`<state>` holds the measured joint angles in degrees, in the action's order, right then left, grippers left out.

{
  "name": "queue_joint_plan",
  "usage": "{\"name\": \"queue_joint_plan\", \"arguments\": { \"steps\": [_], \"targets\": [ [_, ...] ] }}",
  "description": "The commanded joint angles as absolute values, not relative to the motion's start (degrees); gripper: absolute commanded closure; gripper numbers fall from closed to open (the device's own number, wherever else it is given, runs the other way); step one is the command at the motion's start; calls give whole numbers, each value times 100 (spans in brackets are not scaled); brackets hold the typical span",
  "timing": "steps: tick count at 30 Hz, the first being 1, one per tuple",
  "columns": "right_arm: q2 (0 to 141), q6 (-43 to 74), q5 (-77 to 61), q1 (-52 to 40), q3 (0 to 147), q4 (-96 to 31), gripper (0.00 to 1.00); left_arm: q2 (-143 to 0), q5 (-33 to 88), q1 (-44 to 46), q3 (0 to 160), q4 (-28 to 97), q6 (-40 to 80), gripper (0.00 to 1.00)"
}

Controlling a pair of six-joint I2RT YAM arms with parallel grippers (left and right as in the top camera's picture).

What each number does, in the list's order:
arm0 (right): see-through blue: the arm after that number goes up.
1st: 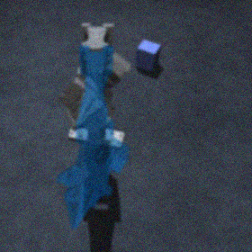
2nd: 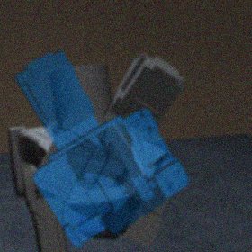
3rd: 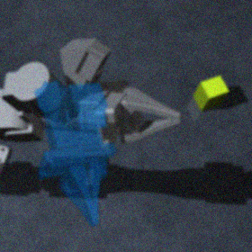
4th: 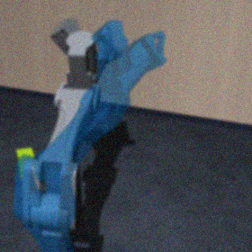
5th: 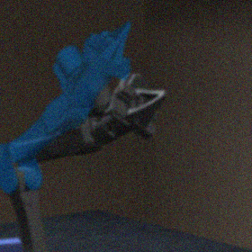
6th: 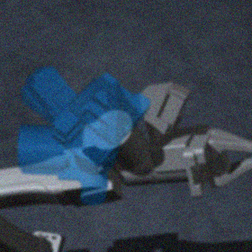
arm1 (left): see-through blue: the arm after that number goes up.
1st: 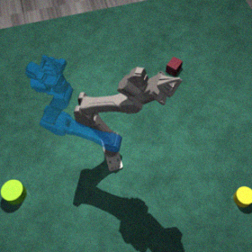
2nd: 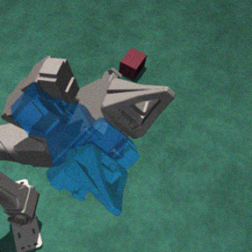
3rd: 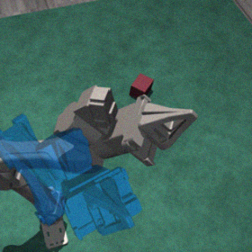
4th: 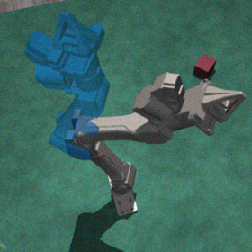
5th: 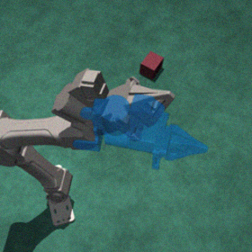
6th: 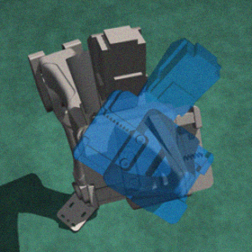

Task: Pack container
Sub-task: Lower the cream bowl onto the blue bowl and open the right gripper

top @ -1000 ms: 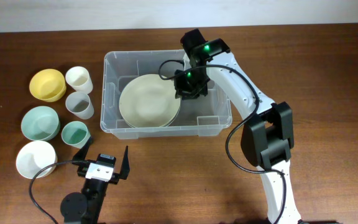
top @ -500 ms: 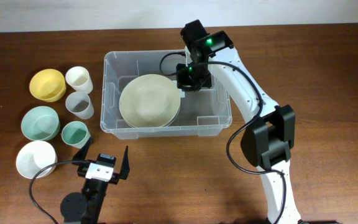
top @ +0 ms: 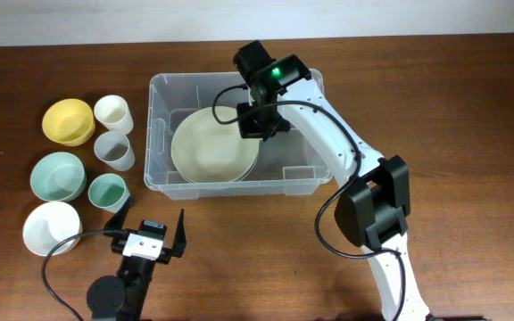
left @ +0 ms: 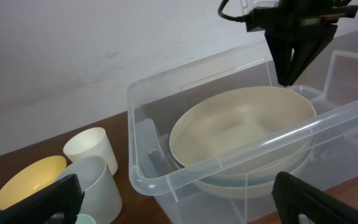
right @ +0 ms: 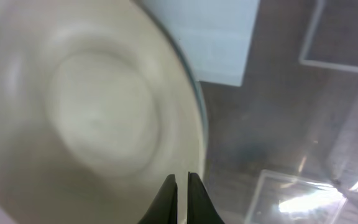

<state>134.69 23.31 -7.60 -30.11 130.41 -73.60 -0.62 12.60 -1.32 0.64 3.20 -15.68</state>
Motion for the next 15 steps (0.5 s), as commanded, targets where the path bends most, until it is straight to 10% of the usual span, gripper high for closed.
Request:
{"name": "queue_joint_plan", "arguments": {
  "steps": [1, 15],
  "targets": [
    [13555, 2272, -377, -3002, 13039, -7352, 96, -34, 1245, -167, 51, 353, -1636, 1],
    [13561, 2272, -384, -3000, 12619, -7089, 96, -34, 1245, -167, 51, 353, -1636, 1]
  ]
}}
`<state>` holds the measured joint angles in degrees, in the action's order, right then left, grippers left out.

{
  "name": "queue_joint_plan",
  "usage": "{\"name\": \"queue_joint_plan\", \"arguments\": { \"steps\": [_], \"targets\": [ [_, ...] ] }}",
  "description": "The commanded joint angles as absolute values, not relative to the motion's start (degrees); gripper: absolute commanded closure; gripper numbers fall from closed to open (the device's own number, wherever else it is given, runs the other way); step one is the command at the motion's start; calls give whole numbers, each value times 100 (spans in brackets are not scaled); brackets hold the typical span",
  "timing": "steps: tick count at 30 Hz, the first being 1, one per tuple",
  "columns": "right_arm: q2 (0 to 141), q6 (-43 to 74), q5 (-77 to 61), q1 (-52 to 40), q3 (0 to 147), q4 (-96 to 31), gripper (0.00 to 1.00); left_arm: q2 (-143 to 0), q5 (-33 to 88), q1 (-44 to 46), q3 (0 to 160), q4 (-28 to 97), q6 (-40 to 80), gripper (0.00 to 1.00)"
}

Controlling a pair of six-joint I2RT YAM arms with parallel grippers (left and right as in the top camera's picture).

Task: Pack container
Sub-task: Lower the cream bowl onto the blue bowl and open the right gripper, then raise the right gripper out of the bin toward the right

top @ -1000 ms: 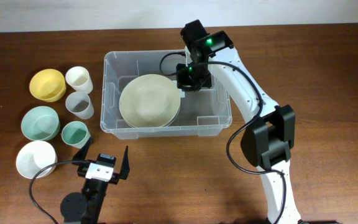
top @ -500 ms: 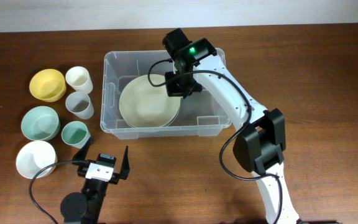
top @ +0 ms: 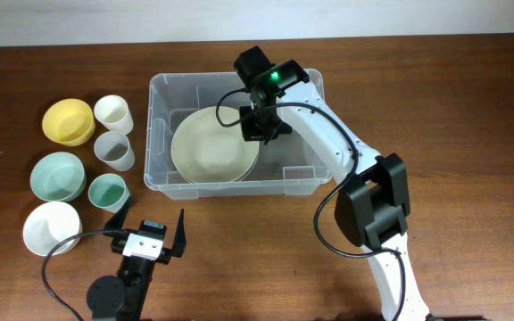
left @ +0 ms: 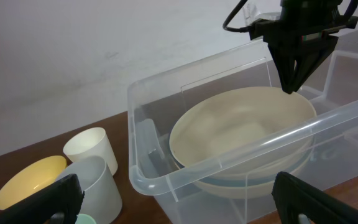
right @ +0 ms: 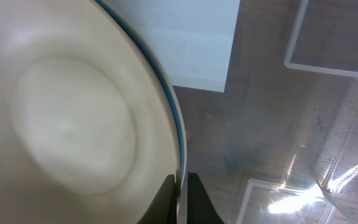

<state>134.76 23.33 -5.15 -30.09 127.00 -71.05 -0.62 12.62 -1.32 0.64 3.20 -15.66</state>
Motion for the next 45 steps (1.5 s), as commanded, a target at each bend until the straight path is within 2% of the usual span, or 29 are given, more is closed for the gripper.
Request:
{"name": "queue_joint_plan", "arguments": {
  "steps": [1, 13, 20, 21, 23, 24, 25, 26, 27, 30, 37, 41, 45],
  "targets": [
    [13572, 2272, -384, -3000, 12604, -7087, 96, -34, 1245, -167, 51, 353, -1636, 1],
    [13570, 2270, -259, -2989, 12473, -6925, 96, -34, 1245, -167, 51, 353, -1636, 1],
    [13568, 2091, 342, -2989, 13985, -7929, 95, -34, 1245, -167, 54, 353, -1636, 0],
    [13568, 2088, 375, -2989, 14348, -8121, 90, -34, 1245, -167, 54, 353, -1636, 1],
    [13568, 2073, 375, -2987, 15115, -8455, 63, -34, 1245, -167, 51, 353, -1636, 1],
    [13568, 2014, 373, -2987, 15491, -8606, 36, -34, 1245, -167, 51, 353, -1636, 1],
    [13568, 1992, 395, -2982, 15898, -8785, 19, -34, 1245, -167, 51, 353, -1636, 1],
    [13568, 1992, 421, -2954, 16376, -9015, 7, -34, 1245, -167, 54, 353, -1636, 1],
    [13568, 1992, 460, -2921, 16654, -9170, 3, -34, 1245, -167, 51, 353, -1636, 1],
    [13498, 1933, 755, -2606, 17655, -9734, 1, -34, 1245, -167, 51, 353, -1636, 1],
    [12936, 2027, 353, -1579, 17635, -9734, 1, -34, 1245, -167, 51, 353, -1636, 0],
    [12849, 1678, -491, -1035, 17533, -9734, 1, -34, 1245, -167, 51, 353, -1636, 1],
    [12849, 1811, 89, -620, 17185, -9734, 1, -34, 1245, -167, 51, 353, -1636, 1]
  ]
}}
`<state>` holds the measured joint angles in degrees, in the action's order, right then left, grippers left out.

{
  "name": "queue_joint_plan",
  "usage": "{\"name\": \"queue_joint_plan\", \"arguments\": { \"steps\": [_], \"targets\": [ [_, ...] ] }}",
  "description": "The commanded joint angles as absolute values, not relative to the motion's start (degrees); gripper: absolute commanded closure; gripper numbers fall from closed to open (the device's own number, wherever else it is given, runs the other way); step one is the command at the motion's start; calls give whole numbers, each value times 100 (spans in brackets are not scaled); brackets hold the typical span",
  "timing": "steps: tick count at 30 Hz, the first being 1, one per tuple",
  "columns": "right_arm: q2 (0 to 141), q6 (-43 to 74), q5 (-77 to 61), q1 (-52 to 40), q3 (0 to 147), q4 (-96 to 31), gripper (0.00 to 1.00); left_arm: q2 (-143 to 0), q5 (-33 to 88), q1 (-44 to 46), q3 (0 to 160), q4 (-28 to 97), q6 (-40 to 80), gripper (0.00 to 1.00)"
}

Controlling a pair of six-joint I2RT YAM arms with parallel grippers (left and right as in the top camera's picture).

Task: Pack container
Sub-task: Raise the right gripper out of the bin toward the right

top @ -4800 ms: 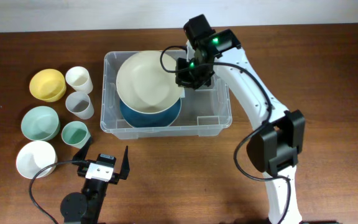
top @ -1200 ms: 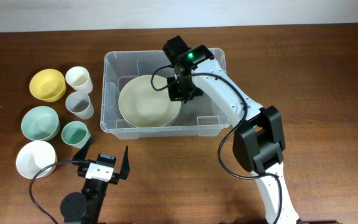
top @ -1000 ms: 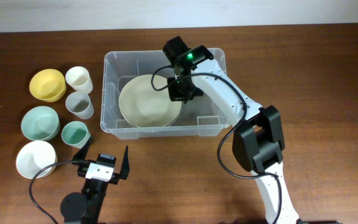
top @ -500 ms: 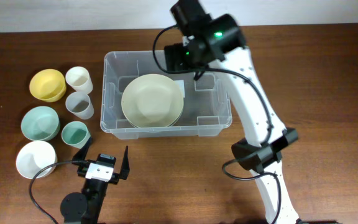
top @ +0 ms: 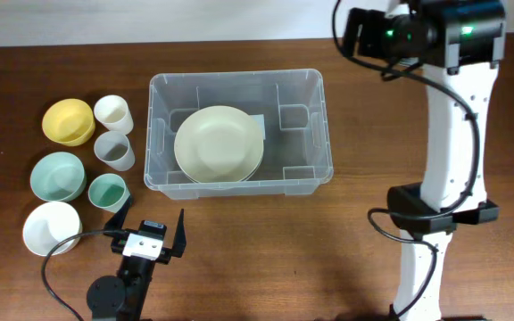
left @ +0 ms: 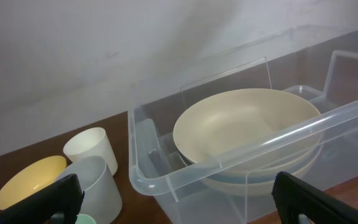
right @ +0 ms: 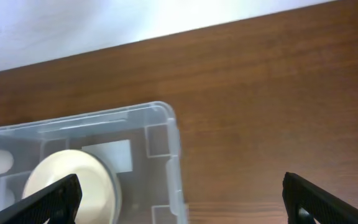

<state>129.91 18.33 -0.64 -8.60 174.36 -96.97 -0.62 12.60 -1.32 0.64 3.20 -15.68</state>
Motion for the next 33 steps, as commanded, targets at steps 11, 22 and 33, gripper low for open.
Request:
{"name": "queue_joint_plan", "arguments": {
  "steps": [11, 22, 33],
  "targets": [
    [12851, 1868, 169, 1260, 15419, -9734, 1, -34, 1245, -167, 54, 353, -1636, 1],
    [12853, 1868, 567, 2329, 14090, -9668, 1, -34, 1245, -167, 51, 353, -1636, 1],
    [12862, 1870, 563, 2891, 14088, -9598, 1, -34, 1251, -167, 54, 353, -1636, 1]
  ]
}}
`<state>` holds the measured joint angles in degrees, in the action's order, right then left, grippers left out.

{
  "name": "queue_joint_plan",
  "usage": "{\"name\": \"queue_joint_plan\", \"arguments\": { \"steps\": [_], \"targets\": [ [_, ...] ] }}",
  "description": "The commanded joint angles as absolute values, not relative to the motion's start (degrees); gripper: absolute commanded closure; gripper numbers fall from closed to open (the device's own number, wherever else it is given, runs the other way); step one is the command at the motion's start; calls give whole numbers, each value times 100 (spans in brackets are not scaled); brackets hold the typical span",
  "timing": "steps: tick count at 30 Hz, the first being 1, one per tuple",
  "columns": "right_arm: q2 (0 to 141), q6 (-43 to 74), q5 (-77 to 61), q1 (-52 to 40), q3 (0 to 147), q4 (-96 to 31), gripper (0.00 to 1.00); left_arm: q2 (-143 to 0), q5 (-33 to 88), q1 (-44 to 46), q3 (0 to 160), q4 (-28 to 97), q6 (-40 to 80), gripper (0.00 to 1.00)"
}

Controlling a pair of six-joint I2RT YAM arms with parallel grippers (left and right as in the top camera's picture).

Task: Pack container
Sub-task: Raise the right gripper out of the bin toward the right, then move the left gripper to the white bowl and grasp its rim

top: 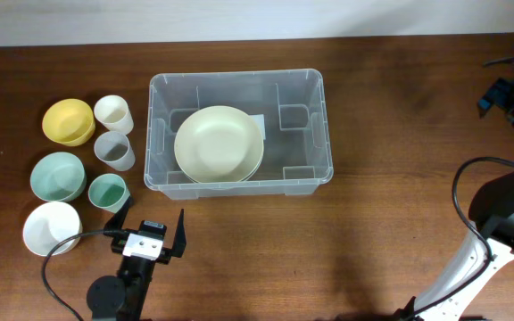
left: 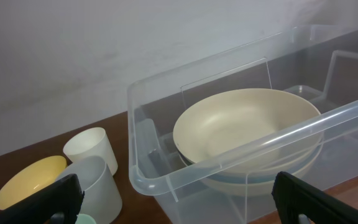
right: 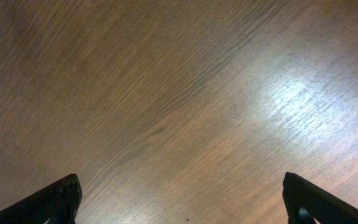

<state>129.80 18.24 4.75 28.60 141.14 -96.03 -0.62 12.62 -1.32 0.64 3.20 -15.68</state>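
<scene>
The clear plastic container (top: 239, 183) stands mid-table. A cream plate (top: 219, 143) lies in its left half on top of a blue-rimmed one; the left wrist view shows the cream plate (left: 247, 124) behind the container wall (left: 253, 155). My left gripper (left: 179, 202) rests open in front of the container, holding nothing. My right gripper (right: 179, 199) is open over bare wood, and its arm (top: 507, 96) is at the table's far right edge.
Left of the container stand a yellow bowl (top: 68, 120), a white cup (top: 112, 113), a grey cup (top: 114, 150), a green bowl (top: 58, 176), a green cup (top: 107, 191) and a white bowl (top: 51, 227). The container's right half has small moulded compartments (top: 297, 116).
My right gripper was high behind the container's right end and is now at the table's far right edge, facing bare wood. It stays open. The plates and the left arm are unchanged.
My right gripper was shut at the cream plate's right rim inside the container, and stayed there at the following moment. Later it was open and high above the table, with the plate lying on the blue-rimmed one. Now it is far to the right.
</scene>
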Motion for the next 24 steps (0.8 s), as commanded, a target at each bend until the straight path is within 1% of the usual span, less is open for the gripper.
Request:
{"name": "queue_joint_plan", "arguments": {
  "steps": [1, 7, 9, 11, 14, 17, 19, 20, 21, 24],
  "targets": [
    [12862, 1868, 565, 2891, 14088, -9592, 1, -34, 1249, -167, 51, 353, -1636, 0],
    [12862, 1868, 565, 2891, 14088, -9592, 1, -34, 1295, -165, 54, 318, -1619, 1],
    [12862, 1868, 565, 2891, 14088, -9592, 1, -34, 1374, -167, 60, 30, -1234, 0],
    [12862, 1868, 565, 2891, 14088, -9577, 1, -36, 1590, -167, 211, -89, -1203, 0],
    [12862, 1868, 565, 2891, 14088, -9577, 1, -178, 1525, -167, 617, 189, -1203, 0],
    [12862, 1868, 565, 2891, 14088, -9577, 1, -875, 1122, -231, 1719, 1009, -1076, 0],
    [12862, 1868, 565, 2891, 14088, -9577, 1, -1844, 1131, -427, 3017, 1883, -1079, 0],
    [12862, 1868, 565, 2891, 14088, -9577, 1, -2150, 1188, -478, 3400, 2139, -1087, 0],
    [12862, 1868, 565, 2891, 14088, -9577, 1, -2836, 1559, -558, 4259, 2665, -1293, 0],
    [12862, 1868, 565, 2891, 14088, -9577, 1, -3992, 2436, -574, 5570, 3430, -1398, 0]
  ]
}}
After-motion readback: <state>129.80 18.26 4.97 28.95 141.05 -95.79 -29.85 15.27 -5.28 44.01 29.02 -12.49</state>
